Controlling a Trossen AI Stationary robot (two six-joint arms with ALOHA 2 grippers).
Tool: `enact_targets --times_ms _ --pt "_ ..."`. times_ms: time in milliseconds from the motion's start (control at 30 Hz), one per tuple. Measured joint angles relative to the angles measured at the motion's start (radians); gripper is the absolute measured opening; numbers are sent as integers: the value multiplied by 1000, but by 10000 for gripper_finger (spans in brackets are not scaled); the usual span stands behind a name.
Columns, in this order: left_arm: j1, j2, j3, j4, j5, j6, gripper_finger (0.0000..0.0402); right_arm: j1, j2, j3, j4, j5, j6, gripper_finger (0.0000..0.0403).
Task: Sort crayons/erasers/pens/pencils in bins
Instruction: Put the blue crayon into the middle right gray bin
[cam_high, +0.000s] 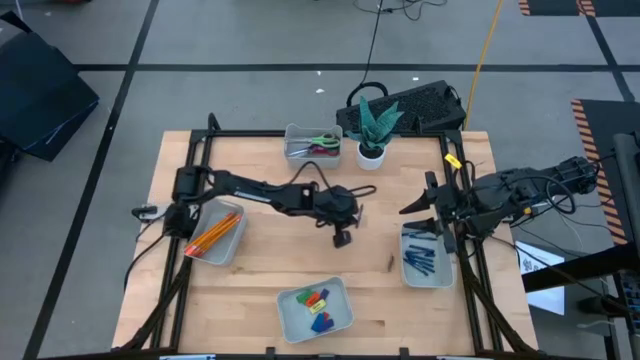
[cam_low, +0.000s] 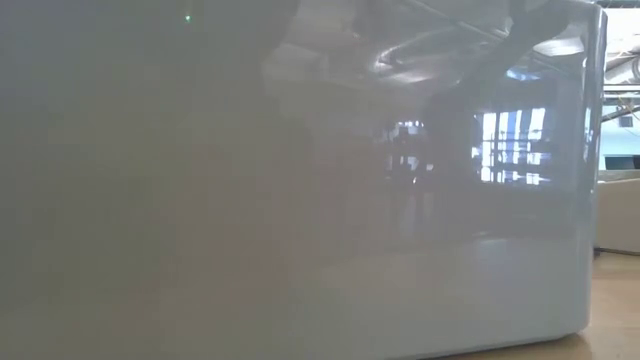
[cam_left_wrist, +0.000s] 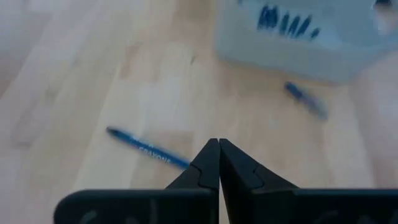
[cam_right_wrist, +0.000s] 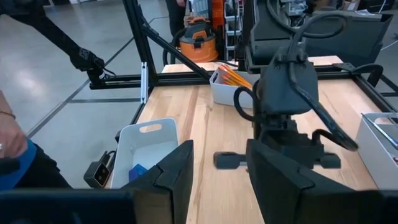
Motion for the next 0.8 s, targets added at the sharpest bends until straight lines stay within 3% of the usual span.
enact_targets --times_ms 267,467,633,800 --pt "14 -12 44 -48 -18 -52 5 0 0 0 0 0 0 139" --pt "29 -116 41 -156 -17 -53 69 0 0 0 0 0 0 139" --pt "47 -274 -16 -247 -40 -32 129 0 1 0 0 0 0 139" --pt "67 -529 -233 -216 -72 -57 147 0 1 0 0 0 0 139"
